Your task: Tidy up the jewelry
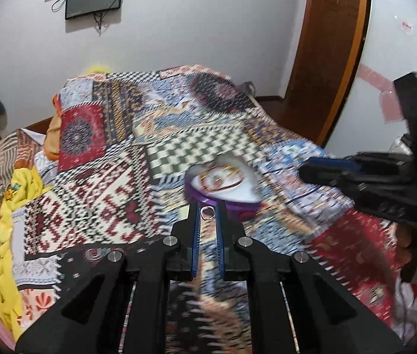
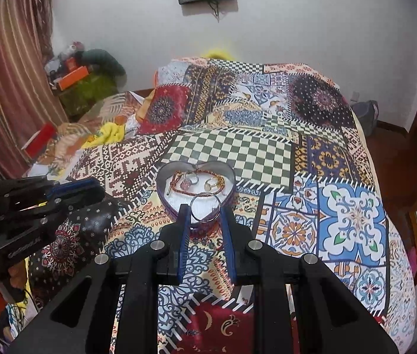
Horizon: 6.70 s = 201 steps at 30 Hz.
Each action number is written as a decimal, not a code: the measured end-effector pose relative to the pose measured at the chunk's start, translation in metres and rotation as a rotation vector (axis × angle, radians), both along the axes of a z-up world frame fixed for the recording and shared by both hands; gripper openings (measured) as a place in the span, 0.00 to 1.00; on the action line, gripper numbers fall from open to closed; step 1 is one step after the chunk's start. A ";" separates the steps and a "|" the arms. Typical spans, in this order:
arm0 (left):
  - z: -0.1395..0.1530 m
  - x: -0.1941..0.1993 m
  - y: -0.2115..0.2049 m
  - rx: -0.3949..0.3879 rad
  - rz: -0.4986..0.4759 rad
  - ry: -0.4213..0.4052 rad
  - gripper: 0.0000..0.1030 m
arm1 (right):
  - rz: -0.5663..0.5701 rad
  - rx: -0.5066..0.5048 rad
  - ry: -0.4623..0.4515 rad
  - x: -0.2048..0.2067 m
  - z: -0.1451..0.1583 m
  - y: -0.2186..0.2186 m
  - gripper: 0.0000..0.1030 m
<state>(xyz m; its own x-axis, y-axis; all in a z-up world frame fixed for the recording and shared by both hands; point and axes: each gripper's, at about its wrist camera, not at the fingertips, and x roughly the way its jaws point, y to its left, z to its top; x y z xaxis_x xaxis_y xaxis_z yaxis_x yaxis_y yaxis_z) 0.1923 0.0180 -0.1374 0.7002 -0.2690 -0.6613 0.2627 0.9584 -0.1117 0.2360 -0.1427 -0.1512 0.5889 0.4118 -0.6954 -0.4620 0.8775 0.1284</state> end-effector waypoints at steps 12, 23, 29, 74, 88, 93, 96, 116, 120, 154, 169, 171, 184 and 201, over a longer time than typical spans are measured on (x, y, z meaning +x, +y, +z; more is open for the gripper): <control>-0.003 0.034 -0.027 -0.051 -0.035 0.027 0.08 | 0.049 -0.002 -0.010 0.027 -0.004 -0.008 0.18; -0.029 0.062 -0.028 -0.068 -0.057 0.119 0.08 | 0.149 -0.036 0.021 0.041 -0.020 0.007 0.18; -0.038 0.069 -0.028 -0.048 -0.069 0.147 0.08 | 0.186 -0.073 0.023 0.046 -0.027 0.012 0.18; -0.019 0.050 -0.012 -0.021 -0.027 0.100 0.16 | 0.221 -0.131 0.067 0.047 -0.033 0.023 0.21; -0.050 0.029 -0.031 -0.004 -0.056 0.221 0.21 | 0.129 -0.106 0.080 0.026 -0.029 -0.017 0.37; -0.063 0.030 -0.049 0.041 -0.108 0.245 0.21 | 0.117 -0.108 0.114 0.023 -0.039 -0.026 0.37; -0.070 0.032 -0.055 0.066 -0.115 0.249 0.21 | 0.114 -0.102 0.142 0.022 -0.045 -0.031 0.37; -0.082 0.041 -0.057 0.063 -0.077 0.210 0.17 | 0.130 -0.103 0.150 0.015 -0.050 -0.025 0.37; -0.079 0.035 -0.050 0.054 -0.087 0.200 0.17 | 0.155 -0.129 0.148 0.018 -0.053 -0.015 0.37; -0.049 0.001 -0.005 -0.056 0.021 0.168 0.17 | 0.281 -0.185 0.141 0.019 -0.059 0.029 0.07; 0.000 -0.001 -0.005 -0.044 0.020 0.058 0.17 | 0.247 -0.080 -0.005 -0.001 0.010 0.018 0.07; 0.004 0.001 -0.006 -0.040 0.021 0.046 0.17 | 0.243 -0.072 -0.023 0.000 0.017 0.019 0.07; 0.014 0.026 -0.007 -0.033 0.009 0.010 0.17 | 0.224 -0.036 -0.094 0.020 0.039 0.026 0.07; -0.026 0.079 -0.004 -0.117 0.007 0.122 0.17 | 0.210 -0.006 0.018 0.065 0.000 0.033 0.07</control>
<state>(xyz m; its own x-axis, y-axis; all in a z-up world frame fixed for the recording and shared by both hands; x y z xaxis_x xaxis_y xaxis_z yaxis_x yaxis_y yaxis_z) 0.2713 0.0137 -0.1633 0.6188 -0.3448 -0.7058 0.2342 0.9386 -0.2532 0.3009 -0.1095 -0.1513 0.4777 0.5204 -0.7078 -0.6326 0.7628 0.1340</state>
